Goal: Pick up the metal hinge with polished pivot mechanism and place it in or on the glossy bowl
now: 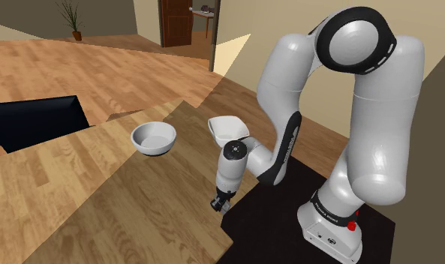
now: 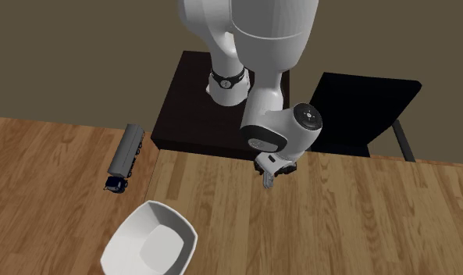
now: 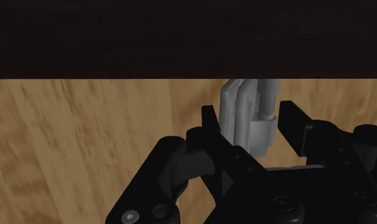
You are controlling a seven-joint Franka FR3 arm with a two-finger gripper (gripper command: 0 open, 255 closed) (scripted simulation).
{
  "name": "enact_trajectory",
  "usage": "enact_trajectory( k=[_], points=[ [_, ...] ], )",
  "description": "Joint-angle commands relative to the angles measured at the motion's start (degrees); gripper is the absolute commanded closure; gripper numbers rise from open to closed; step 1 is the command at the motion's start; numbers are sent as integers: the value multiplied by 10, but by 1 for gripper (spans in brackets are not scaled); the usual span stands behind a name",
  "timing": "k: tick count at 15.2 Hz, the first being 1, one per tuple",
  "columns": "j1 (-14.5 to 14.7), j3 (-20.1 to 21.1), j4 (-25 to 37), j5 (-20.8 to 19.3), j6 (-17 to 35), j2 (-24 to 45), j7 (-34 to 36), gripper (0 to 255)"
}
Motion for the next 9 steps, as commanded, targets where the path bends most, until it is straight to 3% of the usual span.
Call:
enact_trajectory(
  k=[1, 3, 9],
  points=[
    [0, 0, 0, 0, 0, 0, 0, 255],
    [0, 0, 0, 0, 0, 0, 0, 255],
    [-67, 83, -41, 118, -31, -71, -106, 255]
  ],
)
